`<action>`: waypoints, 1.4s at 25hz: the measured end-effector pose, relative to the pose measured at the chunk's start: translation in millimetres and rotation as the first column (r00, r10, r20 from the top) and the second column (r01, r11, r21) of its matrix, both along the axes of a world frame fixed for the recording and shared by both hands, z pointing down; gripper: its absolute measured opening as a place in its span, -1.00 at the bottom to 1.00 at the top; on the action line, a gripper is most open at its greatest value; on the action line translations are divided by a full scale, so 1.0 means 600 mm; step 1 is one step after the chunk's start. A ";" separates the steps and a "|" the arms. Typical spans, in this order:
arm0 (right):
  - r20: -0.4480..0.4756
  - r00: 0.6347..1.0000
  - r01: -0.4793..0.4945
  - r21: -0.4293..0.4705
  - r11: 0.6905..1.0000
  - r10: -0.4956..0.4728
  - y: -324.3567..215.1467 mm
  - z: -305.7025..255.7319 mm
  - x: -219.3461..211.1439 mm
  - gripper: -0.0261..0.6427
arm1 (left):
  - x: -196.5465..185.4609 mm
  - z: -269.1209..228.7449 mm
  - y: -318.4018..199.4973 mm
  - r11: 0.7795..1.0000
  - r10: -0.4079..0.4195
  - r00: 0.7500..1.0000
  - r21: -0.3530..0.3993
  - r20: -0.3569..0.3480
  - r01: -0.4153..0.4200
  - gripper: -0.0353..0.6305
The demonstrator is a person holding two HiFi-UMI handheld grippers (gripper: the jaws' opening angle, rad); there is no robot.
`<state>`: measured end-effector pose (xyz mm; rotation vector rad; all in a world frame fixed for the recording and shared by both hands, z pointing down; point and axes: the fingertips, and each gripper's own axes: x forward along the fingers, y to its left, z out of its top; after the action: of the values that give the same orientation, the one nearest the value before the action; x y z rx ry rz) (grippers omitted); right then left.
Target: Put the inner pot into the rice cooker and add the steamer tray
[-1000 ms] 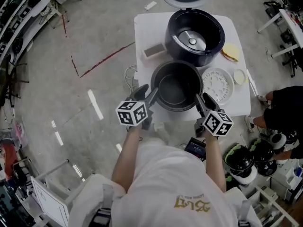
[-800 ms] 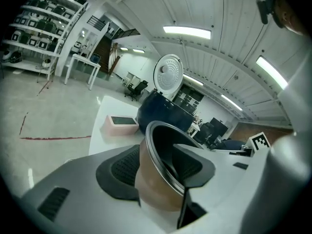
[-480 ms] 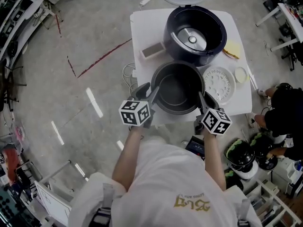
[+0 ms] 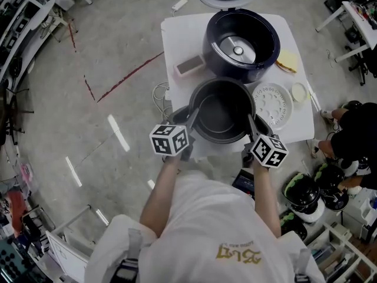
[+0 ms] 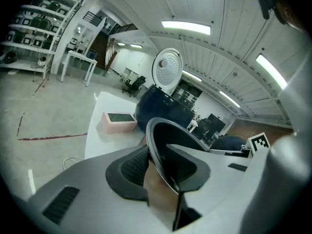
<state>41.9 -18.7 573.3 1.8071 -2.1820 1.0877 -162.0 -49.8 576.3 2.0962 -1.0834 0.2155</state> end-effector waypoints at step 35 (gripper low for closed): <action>0.150 0.980 0.080 0.298 0.951 -0.130 0.008 -0.238 -0.076 -0.70 | -0.089 -0.226 0.023 0.960 -0.136 0.980 0.225 -0.145 0.166 -0.61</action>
<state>-3.7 -13.8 430.6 1.7326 -2.6281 0.9712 -215.2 -35.9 440.7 2.1879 -1.2345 -0.1279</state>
